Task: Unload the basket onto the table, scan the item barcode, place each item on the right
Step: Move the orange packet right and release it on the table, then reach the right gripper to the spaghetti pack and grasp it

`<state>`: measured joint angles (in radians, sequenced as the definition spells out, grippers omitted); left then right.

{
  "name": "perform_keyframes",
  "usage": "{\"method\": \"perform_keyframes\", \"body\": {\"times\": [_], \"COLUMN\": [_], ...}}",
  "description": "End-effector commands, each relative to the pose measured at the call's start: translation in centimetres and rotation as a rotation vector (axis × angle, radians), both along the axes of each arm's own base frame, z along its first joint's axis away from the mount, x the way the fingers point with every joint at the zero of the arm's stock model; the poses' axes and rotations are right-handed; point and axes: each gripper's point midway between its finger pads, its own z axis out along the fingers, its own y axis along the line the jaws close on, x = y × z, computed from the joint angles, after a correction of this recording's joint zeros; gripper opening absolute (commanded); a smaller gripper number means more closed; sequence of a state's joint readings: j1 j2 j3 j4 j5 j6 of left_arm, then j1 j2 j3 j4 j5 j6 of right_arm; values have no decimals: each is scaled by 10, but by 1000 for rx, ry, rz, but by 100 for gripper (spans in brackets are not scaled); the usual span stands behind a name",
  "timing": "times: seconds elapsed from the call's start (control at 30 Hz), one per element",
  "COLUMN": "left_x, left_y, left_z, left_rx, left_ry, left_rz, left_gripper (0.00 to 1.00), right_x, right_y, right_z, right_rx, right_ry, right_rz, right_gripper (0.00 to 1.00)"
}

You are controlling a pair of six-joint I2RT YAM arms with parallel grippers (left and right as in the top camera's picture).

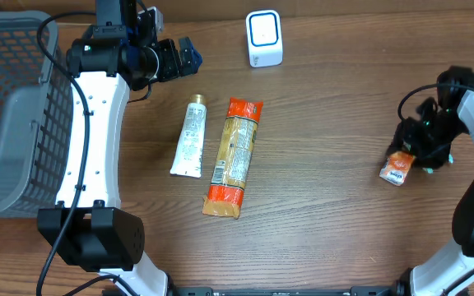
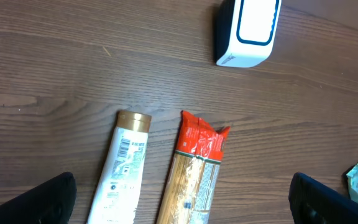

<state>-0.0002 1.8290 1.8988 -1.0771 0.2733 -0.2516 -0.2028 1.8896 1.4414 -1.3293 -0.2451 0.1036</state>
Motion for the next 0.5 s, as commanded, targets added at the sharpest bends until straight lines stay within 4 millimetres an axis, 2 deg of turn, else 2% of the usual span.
{"method": "perform_keyframes", "body": {"times": [0.0, 0.07, 0.13, 0.2, 0.27, 0.37, 0.47], "left_x": [1, 1, 1, 1, 1, 1, 1], "left_y": [-1, -1, -1, -1, -1, -1, -1], "left_z": [1, 1, 1, 1, 1, 1, 1], "left_rx": [10, 10, 10, 10, 10, 10, 10], "left_ry": [-10, -10, -10, -10, -10, -10, -10], "left_rz": [-18, -18, -18, -18, -18, -18, -18], "left_gripper": [100, 100, 100, 100, 100, 100, 100], "right_x": [46, 57, 63, 67, 70, 68, 66], "right_y": [65, 104, 140, 177, 217, 264, 298], "right_z": [47, 56, 53, 46, 34, 16, -7], "right_rx": [260, 358, 387, 399, 403, 397, 370], "right_ry": [-230, -297, -322, -342, -364, -374, -383], "right_rz": [87, 152, 180, 199, 208, 211, 235], "right_gripper": [66, 69, 77, 79, 81, 86, 88]}}
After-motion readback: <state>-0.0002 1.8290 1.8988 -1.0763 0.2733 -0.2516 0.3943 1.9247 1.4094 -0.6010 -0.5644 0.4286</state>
